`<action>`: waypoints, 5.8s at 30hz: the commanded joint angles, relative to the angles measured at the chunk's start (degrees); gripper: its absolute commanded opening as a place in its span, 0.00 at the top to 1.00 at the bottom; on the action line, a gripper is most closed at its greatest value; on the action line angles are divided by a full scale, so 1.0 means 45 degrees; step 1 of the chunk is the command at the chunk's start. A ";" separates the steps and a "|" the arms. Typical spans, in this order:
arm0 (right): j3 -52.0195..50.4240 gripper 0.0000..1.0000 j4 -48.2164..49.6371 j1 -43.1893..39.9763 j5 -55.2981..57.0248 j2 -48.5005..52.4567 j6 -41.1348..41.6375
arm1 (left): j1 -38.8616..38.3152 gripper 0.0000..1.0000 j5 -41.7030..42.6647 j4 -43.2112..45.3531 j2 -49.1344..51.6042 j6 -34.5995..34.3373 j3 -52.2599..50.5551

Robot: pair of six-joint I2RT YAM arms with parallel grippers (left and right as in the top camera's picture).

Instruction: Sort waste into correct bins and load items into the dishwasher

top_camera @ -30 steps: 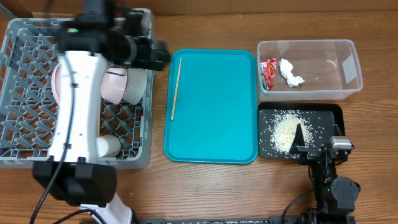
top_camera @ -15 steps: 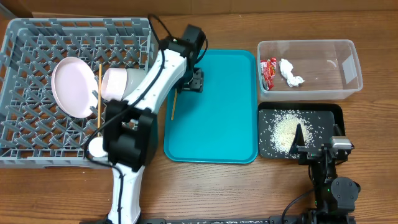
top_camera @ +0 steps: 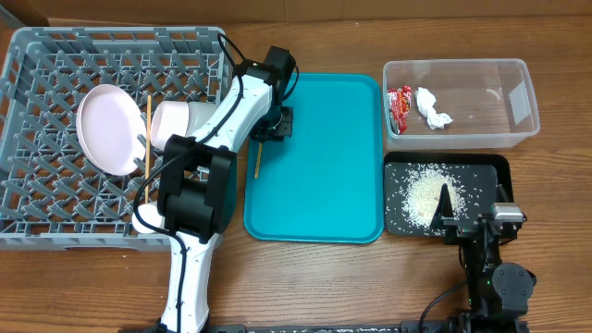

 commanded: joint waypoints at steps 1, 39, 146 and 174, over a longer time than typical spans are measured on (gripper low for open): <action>-0.0136 0.00 0.0102 -0.0034 -0.0010 -0.0151 -0.0015 | -0.0121 0.73 0.0160 -0.0151 0.0175 0.0301 -0.0151; -0.0136 0.00 0.0097 -0.0034 -0.0010 -0.0151 -0.0015 | 0.0015 0.96 -0.0510 -0.1637 -0.1443 0.0185 0.0709; -0.0136 0.00 0.0102 -0.0034 -0.0010 -0.0151 -0.0015 | 0.3701 0.00 0.2730 0.7864 -2.9614 0.4862 -1.8680; -0.0136 0.00 0.0102 -0.0034 -0.0010 -0.0151 -0.0015 | 0.3196 0.00 0.2730 1.3114 -2.9575 0.4770 -2.4198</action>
